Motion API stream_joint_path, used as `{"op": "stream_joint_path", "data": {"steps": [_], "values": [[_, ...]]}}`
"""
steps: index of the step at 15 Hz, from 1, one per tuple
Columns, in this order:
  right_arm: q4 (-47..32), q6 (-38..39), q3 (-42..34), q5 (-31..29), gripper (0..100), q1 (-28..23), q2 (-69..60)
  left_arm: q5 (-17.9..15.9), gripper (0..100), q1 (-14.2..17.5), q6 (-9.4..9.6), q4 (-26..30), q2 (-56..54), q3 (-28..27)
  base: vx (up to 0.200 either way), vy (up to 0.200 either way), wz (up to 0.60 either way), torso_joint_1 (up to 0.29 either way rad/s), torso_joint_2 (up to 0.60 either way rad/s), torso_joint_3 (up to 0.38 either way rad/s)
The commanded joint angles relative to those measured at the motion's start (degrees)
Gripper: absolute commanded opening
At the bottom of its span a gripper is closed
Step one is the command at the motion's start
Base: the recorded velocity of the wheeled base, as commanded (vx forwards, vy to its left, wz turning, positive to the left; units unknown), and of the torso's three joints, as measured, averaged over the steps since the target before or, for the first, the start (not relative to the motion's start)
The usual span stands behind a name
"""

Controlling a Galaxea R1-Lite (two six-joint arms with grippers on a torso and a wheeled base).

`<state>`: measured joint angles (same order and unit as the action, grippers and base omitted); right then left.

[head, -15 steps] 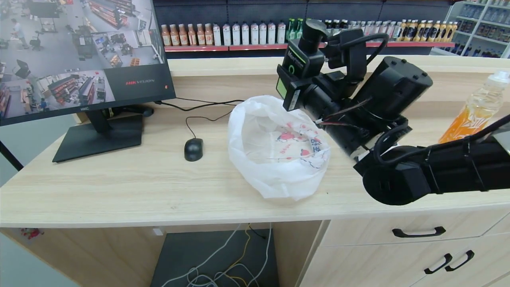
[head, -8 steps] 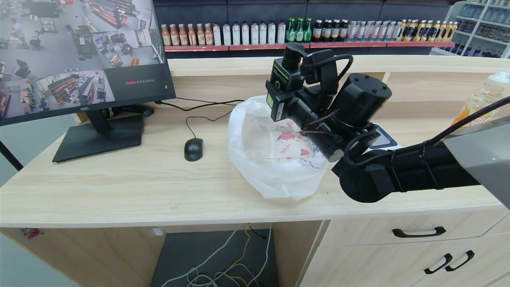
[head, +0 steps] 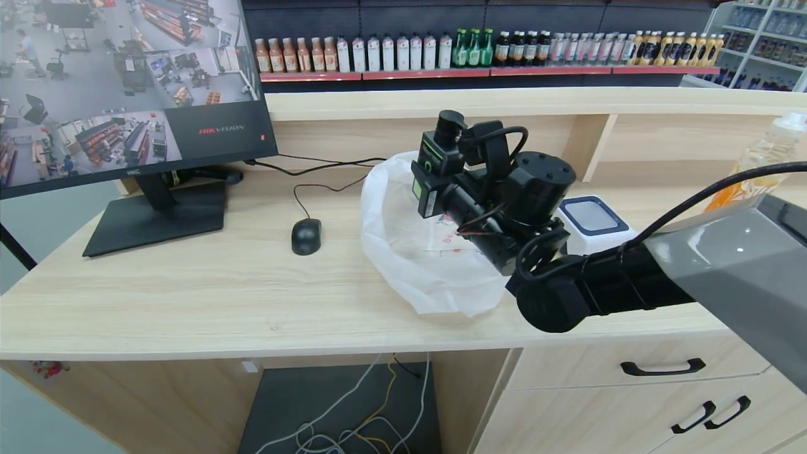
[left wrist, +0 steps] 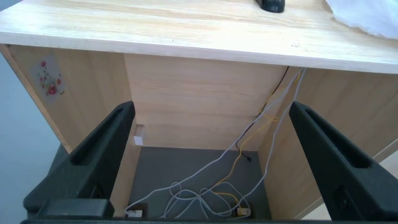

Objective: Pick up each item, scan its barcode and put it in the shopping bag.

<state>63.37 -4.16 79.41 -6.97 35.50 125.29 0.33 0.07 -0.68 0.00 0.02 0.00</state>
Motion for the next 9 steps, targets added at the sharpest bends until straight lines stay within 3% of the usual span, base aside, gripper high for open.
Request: {"op": "stream_joint_path", "data": {"steps": [1, 9], "values": [[-0.17, 0.29, 0.13, 0.03, 0, -0.52, 1.71, 0.02, 100, 0.01, -0.02, 0.0, -0.02, 0.0, 0.0, 0.0, 0.0, 0.0, 0.0, 0.0], [-2.63, 4.95, -0.04, -1.99, 0, -1.92, 3.82, 0.02, 100, 0.01, -0.02, 0.0, -0.02, 0.0, 0.0, 0.0, 0.0, 0.0, 0.0, 0.0]]}}
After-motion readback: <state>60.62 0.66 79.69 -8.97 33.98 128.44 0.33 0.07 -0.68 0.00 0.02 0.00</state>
